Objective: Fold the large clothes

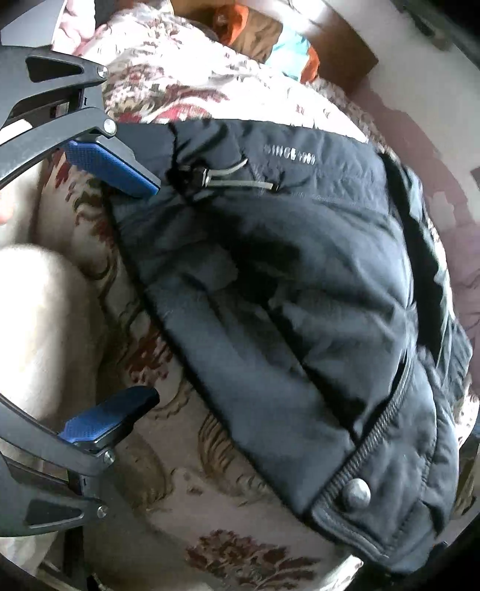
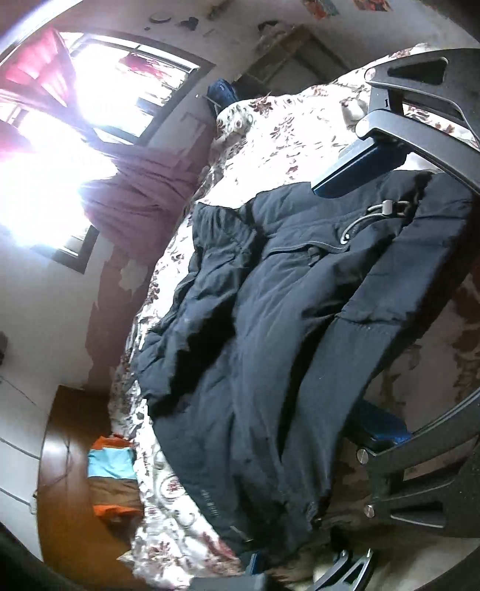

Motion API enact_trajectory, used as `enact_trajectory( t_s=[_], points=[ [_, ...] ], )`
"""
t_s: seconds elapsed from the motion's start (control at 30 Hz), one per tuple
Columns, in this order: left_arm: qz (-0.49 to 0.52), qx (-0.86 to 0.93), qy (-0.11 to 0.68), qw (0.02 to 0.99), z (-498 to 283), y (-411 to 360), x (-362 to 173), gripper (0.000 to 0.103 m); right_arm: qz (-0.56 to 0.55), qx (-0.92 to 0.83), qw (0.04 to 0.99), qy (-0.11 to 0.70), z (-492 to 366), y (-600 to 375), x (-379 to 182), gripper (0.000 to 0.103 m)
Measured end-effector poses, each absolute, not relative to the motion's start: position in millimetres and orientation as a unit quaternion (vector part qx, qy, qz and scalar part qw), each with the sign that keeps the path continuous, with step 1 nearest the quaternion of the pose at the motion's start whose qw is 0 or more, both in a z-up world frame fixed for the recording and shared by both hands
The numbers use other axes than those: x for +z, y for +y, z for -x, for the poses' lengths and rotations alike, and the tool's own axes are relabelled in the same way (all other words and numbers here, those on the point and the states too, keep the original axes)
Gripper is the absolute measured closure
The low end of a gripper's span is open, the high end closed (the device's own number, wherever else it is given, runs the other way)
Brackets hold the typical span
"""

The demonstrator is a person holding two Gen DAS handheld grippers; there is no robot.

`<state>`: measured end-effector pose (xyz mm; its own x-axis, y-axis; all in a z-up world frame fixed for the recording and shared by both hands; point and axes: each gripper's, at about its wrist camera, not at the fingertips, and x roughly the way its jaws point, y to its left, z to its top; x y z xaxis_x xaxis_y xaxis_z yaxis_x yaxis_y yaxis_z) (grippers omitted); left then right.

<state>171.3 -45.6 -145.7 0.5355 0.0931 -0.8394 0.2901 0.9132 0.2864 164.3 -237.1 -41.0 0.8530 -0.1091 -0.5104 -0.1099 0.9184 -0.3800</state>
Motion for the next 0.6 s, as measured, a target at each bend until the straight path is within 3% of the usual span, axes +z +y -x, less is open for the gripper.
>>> enact_trajectory(
  t_s=[0.23,0.33,0.4,0.6],
  points=[
    [-0.253,0.021,0.433,0.865,-183.9,-46.5,-144.3,0.006,0.177,0.014,0.953,0.247,-180.3,-235.6,-4.6,0.004],
    [-0.266,0.051,0.407,0.872,-188.0,-44.4,-138.3,0.022,0.193,0.004,0.955,0.227,-186.7,-230.9,4.8,0.004],
    [-0.252,0.07,0.398,0.879,-193.8,-33.9,-128.7,0.043,0.206,0.004,0.953,0.222,-190.9,-229.2,5.4,0.004],
    [-0.178,0.074,0.364,0.911,-209.4,2.1,-80.7,0.047,0.211,0.0,0.953,0.218,-203.7,-234.6,16.5,0.004]
  ],
)
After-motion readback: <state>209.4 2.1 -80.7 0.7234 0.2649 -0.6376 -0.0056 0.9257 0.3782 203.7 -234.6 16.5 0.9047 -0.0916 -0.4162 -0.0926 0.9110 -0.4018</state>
